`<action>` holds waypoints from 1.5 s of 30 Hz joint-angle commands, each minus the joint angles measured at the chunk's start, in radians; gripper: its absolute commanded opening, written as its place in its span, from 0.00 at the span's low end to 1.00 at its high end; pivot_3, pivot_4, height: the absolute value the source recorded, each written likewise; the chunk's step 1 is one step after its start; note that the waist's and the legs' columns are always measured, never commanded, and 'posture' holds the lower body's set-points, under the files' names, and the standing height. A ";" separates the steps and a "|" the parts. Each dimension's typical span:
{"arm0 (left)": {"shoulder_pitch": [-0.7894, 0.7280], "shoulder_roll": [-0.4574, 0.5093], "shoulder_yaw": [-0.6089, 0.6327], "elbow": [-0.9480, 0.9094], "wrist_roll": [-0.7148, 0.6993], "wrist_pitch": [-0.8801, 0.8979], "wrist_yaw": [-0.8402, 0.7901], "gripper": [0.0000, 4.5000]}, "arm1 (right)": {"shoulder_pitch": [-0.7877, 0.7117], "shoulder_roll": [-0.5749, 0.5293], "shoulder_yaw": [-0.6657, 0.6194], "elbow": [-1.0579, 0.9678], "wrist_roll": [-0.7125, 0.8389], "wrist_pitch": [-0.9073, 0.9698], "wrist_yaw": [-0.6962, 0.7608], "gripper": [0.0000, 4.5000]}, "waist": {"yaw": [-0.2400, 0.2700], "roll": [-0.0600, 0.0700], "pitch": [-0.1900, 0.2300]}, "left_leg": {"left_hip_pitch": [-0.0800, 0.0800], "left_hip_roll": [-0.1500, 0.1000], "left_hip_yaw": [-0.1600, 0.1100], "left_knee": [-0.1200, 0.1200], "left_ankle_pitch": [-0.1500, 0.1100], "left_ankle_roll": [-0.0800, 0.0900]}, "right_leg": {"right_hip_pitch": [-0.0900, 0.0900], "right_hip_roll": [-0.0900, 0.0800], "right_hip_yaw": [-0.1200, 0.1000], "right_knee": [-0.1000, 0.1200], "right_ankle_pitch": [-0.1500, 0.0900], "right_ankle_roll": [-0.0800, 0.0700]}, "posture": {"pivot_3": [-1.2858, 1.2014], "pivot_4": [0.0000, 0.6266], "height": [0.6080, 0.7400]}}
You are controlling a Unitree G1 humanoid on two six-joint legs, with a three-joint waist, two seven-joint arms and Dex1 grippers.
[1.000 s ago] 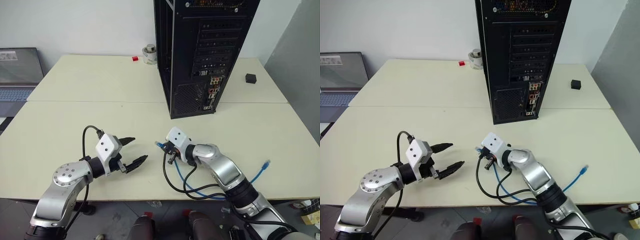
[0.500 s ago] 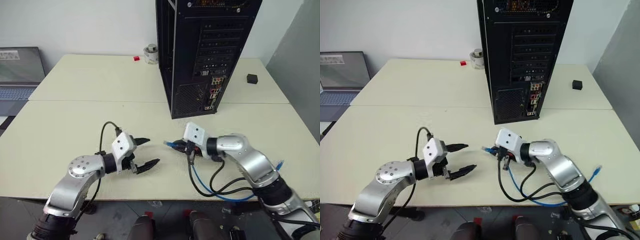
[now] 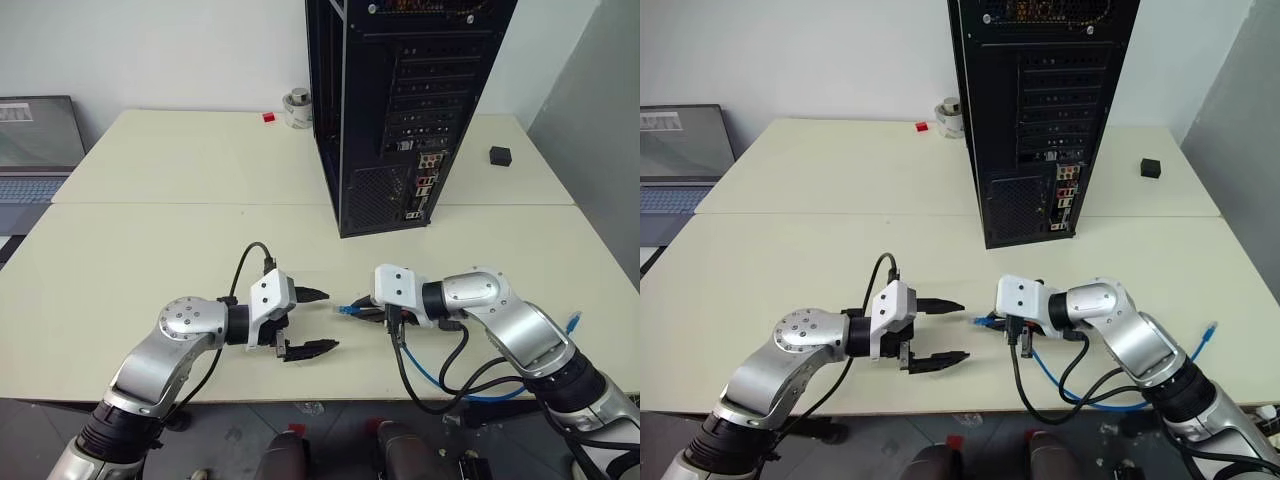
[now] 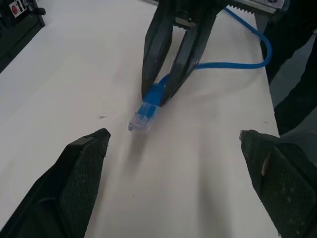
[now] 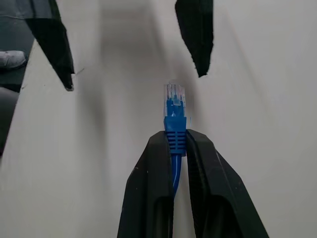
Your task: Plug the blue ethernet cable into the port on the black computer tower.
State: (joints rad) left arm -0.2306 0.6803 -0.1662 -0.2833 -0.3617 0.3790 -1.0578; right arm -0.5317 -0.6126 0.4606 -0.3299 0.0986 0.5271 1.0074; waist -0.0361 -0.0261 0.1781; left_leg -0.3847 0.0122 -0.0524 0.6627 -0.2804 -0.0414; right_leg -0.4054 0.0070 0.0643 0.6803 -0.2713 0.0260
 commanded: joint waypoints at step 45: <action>0.029 -0.074 -0.024 0.040 0.142 -0.270 0.007 0.07 | -0.057 -0.050 -0.059 -0.058 0.050 -0.067 0.142 0.51 | 0.003 0.000 0.000 | 0.000 0.000 0.000 0.000 0.000 0.000 | 0.000 0.000 0.000 0.000 0.000 0.000 | 0.52 0.24 1.00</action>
State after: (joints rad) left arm -0.2181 0.6080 -0.1938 -0.2061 -0.2488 0.1864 -1.0717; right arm -0.5602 -0.6358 0.4709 -0.3494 0.1059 0.4646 1.1188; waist -0.0331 -0.0261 0.1781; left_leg -0.3847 0.0121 -0.0524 0.6629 -0.2804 -0.0414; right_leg -0.4054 0.0063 0.0645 0.6803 -0.2712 0.0259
